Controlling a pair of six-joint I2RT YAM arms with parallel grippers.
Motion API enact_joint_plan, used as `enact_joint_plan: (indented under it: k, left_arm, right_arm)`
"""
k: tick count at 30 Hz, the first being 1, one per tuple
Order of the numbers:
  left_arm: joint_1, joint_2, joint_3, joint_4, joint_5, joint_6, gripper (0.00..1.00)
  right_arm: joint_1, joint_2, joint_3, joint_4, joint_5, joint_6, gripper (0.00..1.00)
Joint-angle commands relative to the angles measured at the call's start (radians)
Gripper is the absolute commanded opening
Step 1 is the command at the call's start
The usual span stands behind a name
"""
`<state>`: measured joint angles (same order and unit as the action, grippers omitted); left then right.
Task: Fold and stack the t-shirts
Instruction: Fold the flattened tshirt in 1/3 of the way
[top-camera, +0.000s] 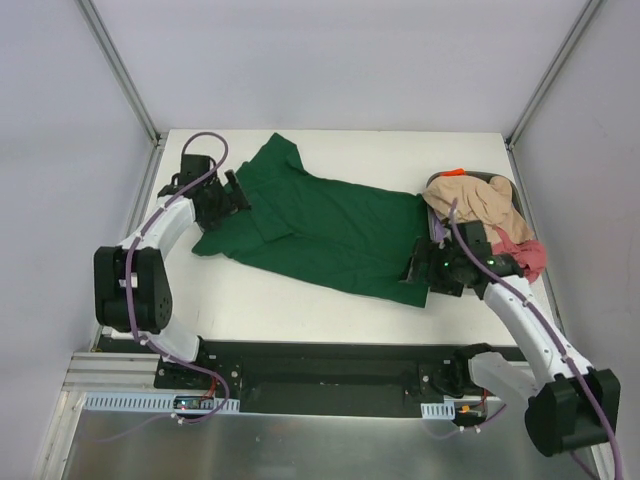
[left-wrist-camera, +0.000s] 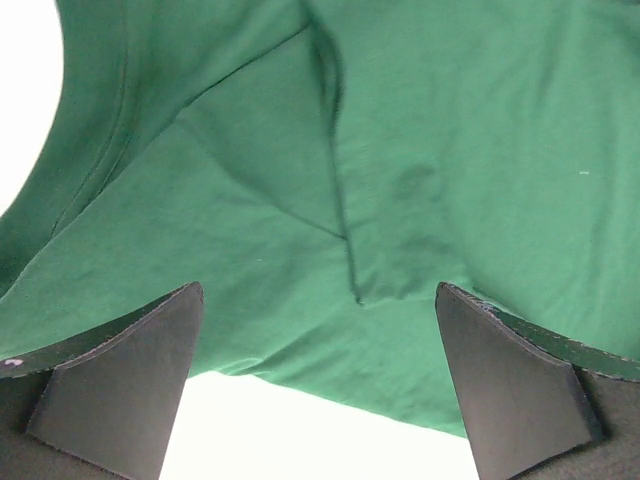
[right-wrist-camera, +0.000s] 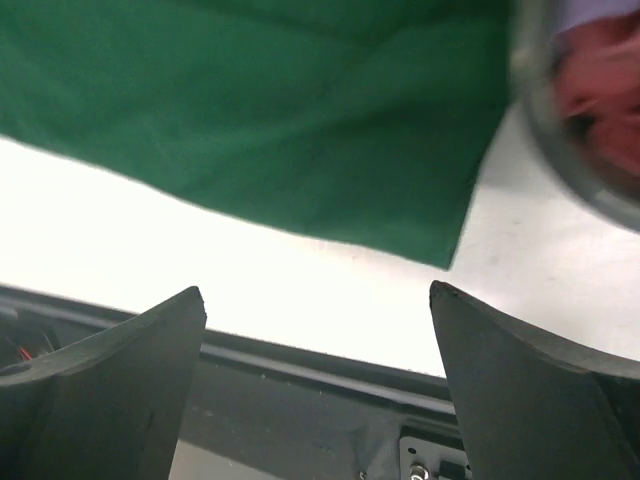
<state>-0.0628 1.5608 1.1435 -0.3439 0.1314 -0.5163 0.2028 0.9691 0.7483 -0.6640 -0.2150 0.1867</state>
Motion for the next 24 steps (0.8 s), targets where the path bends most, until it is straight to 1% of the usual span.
enact_joint_plan:
  k: [1, 4, 5, 8, 12, 15, 18, 24]
  left_arm:
    - [0.047, 0.091, -0.047, 0.023, 0.115, -0.036, 0.99]
    - [0.055, 0.126, -0.07, 0.022, 0.082, -0.056, 0.99]
    - [0.079, 0.128, -0.086, 0.022, 0.077, -0.059, 0.99]
    - [0.13, 0.107, -0.157, 0.02, 0.079, -0.086, 0.99]
    - [0.196, 0.019, -0.292, 0.014, 0.021, -0.105, 0.99]
    - [0.212, -0.062, -0.399, -0.006, -0.025, -0.129, 0.99]
    - [0.213, -0.165, -0.51, -0.044, -0.075, -0.175, 0.99]
    - [0.213, -0.436, -0.623, -0.165, -0.116, -0.254, 0.99]
  right_arm:
    - [0.147, 0.097, -0.059, 0.144, -0.056, 0.051, 0.96]
    - [0.167, 0.215, -0.069, 0.251, -0.057, 0.065, 0.96]
    - [0.165, 0.262, -0.057, 0.259, -0.032, 0.06, 0.96]
    - [0.155, 0.367, -0.032, 0.23, 0.055, 0.069, 0.96]
    - [0.116, 0.453, -0.044, 0.212, 0.042, 0.072, 0.96]
    - [0.089, 0.464, -0.073, 0.19, 0.025, 0.076, 0.96]
    - [0.081, 0.427, -0.09, 0.136, 0.064, 0.063, 0.96]
    - [0.069, 0.338, -0.148, 0.083, 0.054, 0.019, 0.96]
